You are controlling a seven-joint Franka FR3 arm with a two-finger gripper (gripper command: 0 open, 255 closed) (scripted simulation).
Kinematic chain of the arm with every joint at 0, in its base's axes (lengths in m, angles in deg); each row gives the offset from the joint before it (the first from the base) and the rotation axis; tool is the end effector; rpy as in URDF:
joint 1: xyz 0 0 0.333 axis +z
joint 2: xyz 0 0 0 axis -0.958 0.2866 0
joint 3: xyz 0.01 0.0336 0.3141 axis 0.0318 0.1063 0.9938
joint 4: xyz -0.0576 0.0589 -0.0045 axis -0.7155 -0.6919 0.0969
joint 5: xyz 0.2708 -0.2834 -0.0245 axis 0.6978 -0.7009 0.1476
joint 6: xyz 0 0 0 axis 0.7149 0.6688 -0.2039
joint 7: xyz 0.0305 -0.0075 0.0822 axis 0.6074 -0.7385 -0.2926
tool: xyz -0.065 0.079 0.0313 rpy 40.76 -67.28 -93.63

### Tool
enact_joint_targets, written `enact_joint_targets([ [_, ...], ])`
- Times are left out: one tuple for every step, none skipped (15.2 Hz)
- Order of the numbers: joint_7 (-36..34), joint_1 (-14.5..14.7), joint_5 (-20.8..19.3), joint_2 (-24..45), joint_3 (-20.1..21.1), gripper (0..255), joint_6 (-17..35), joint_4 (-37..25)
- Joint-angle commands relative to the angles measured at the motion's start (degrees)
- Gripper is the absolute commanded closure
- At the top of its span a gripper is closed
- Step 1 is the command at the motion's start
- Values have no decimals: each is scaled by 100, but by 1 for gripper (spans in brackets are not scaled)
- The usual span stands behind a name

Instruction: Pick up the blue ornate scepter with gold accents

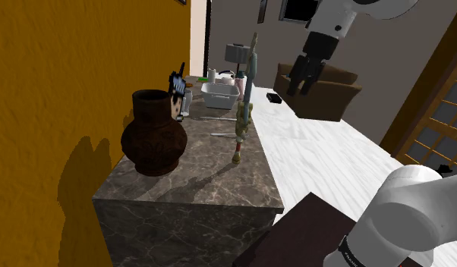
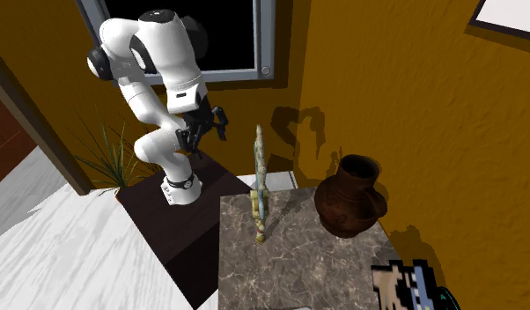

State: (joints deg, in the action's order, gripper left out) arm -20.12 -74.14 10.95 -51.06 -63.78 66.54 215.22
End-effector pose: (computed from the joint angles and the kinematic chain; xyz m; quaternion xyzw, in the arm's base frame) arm 0.3131 -0.0180 0.6293 -0.9958 -0.0395 -0.0627 0.0532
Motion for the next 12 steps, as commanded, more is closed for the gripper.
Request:
enact_joint_targets([
  [0, 0, 0, 0, 0, 0, 0, 0],
  [-419, -101, -16, -254, 285, 0, 539, 353],
  [-842, -219, -37, -470, 593, 0, 1076, 679],
  [-1282, -343, -72, -646, 916, 0, 1608, 974],
  [-1740, -488, -120, -781, 1263, 0, 2133, 1235],
  [-2223, -657, -188, -875, 1632, 0, 2644, 1458],
  [-2730, -865, -272, -933, 2028, 0, 3138, 1640],
  [-3262, -1122, -375, -963, 2455, 0, 3607, 1778],
  [-3822, -1436, -498, -975, 2911, 0, 4043, 1869],
  [-4402, -1815, -632, -988, 3398, 0, 4435, 1911],
  [-4997, -2255, -772, -1019, 3909, 0, 4774, 1904],
  [-5600, -2747, -912, -1081, 4432, 0, 5055, 1850],
])
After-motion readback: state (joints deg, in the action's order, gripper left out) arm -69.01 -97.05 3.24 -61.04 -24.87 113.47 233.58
